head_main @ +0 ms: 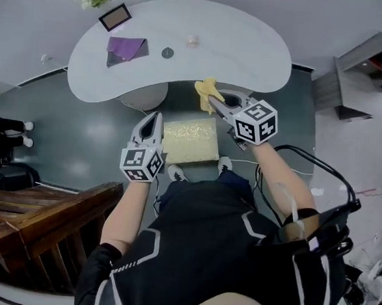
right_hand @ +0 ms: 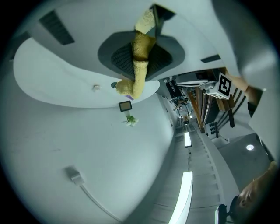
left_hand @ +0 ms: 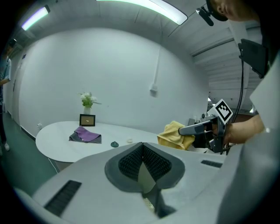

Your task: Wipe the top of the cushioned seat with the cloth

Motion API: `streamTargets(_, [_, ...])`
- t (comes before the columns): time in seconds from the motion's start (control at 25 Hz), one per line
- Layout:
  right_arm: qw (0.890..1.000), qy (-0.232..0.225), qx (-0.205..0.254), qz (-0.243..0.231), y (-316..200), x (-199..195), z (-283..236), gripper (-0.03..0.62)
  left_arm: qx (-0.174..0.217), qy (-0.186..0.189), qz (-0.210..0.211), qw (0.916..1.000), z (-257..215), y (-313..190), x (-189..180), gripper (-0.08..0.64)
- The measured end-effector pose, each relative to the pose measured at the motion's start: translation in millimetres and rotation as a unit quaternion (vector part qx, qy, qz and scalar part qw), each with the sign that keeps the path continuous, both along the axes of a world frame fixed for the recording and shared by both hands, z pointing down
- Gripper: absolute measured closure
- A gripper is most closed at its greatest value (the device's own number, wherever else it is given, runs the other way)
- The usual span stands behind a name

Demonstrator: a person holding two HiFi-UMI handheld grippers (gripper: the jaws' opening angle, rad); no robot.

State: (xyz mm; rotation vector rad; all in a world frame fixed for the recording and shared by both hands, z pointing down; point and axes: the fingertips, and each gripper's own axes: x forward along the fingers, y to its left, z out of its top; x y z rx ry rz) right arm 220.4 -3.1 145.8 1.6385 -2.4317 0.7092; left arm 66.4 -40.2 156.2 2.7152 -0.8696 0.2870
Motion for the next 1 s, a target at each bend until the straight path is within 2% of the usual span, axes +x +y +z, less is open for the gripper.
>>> streamTargets(0.24, [0.997, 0.006, 0.057, 0.042, 24.7, 32.1, -72.0, 0.529, 0.02, 0.037, 0.03, 0.9987, -64.2, 10.9, 22.4, 0.557])
streamTargets(0.56, [0.987, 0.064, 0.112, 0.093, 49.2, 83.0, -136.8, 0.529, 0.038, 0.078, 0.031, 0.9958, -140.5, 10.0, 47.2, 0.557])
streamTargets(0.76, [0.981, 0.086, 0.139, 0.106, 56.2, 96.8, -170.6, 0.529, 0.083, 0.065, 0.031, 0.9939, -173.9, 7.9, 53.0, 0.557])
streamTargets(1.0, [0.98, 0.077, 0.141, 0.114, 56.3, 103.5, -173.7, 0.531, 0.1, 0.05, 0.024, 0.9935, -183.3, -1.7, 59.2, 0.557])
